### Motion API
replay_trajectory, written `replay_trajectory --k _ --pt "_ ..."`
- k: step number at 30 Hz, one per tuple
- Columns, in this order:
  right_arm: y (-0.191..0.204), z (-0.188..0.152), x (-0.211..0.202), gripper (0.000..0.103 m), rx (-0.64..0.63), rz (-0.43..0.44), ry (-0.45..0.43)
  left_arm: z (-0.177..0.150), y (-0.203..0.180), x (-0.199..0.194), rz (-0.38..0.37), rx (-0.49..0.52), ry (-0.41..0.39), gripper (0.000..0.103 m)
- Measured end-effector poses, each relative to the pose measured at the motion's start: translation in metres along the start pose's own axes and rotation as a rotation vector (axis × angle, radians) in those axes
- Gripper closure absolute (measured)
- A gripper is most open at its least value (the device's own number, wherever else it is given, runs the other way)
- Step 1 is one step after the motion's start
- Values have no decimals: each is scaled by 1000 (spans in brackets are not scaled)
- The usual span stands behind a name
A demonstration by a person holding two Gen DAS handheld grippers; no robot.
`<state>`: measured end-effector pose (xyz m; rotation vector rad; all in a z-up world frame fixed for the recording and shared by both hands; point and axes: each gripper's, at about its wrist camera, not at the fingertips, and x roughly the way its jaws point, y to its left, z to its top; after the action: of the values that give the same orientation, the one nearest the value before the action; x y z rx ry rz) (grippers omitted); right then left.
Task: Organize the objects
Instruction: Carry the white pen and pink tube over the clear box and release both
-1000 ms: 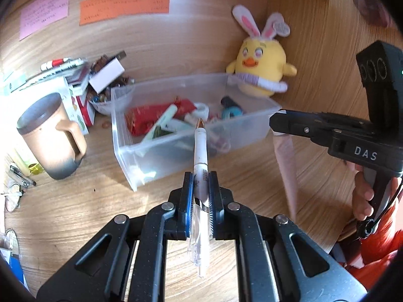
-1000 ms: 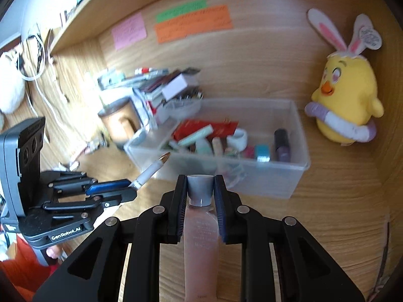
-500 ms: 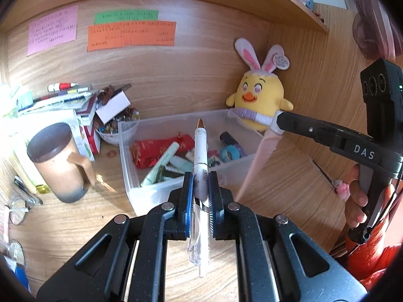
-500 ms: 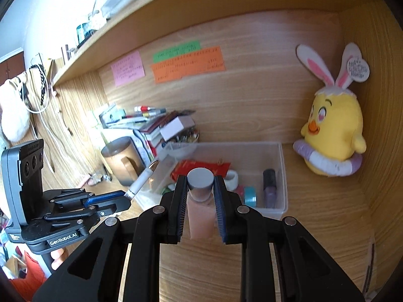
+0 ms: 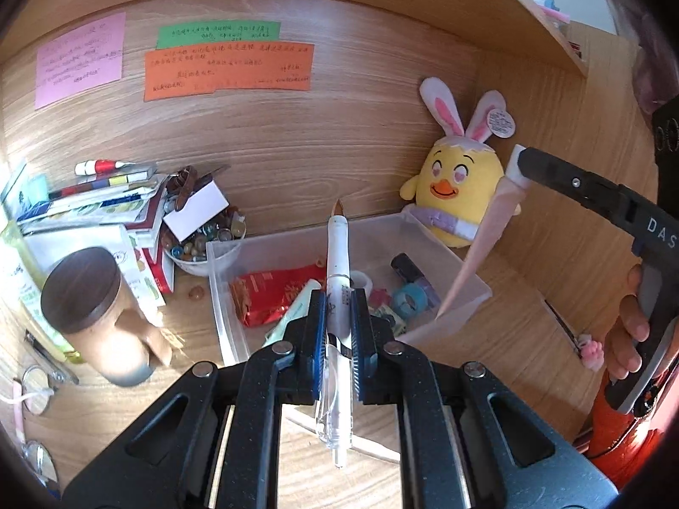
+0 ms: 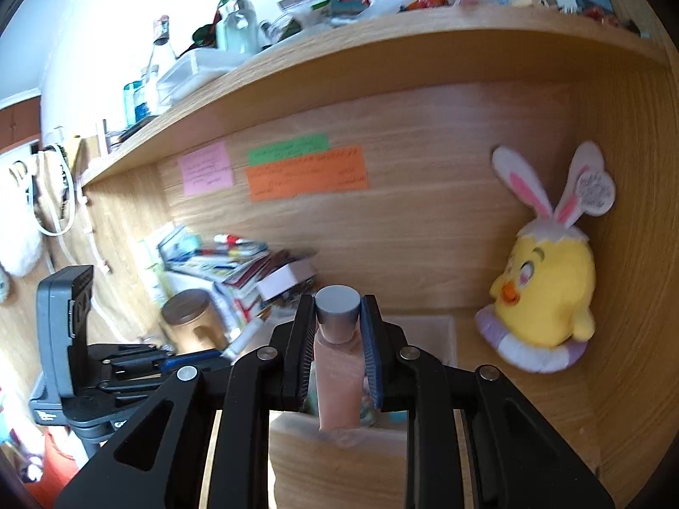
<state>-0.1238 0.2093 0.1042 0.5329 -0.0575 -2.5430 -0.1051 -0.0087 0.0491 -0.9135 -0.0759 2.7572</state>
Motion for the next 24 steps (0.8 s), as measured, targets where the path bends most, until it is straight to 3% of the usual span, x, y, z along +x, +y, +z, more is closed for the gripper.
replay_trajectory --k 7,12,17,21,23,24 --pt "-5 -7 27 84 -66 -144 38 13 2 37 34 23 60 93" --pt "-4 -20 50 84 -118 -183 94 12 5 65 39 29 115 93" --pt "8 -27 73 84 -162 -150 154 8 14 79 3 -8 150 93" --pt "16 -33 93 84 -159 -74 210 7 17 73 0 -16 136 92" --pt "18 -35 101 83 -147 -32 241 7 18 65 2 -16 116 81" --pt "19 -36 106 77 -136 -10 261 7 19 61 5 -16 103 78"
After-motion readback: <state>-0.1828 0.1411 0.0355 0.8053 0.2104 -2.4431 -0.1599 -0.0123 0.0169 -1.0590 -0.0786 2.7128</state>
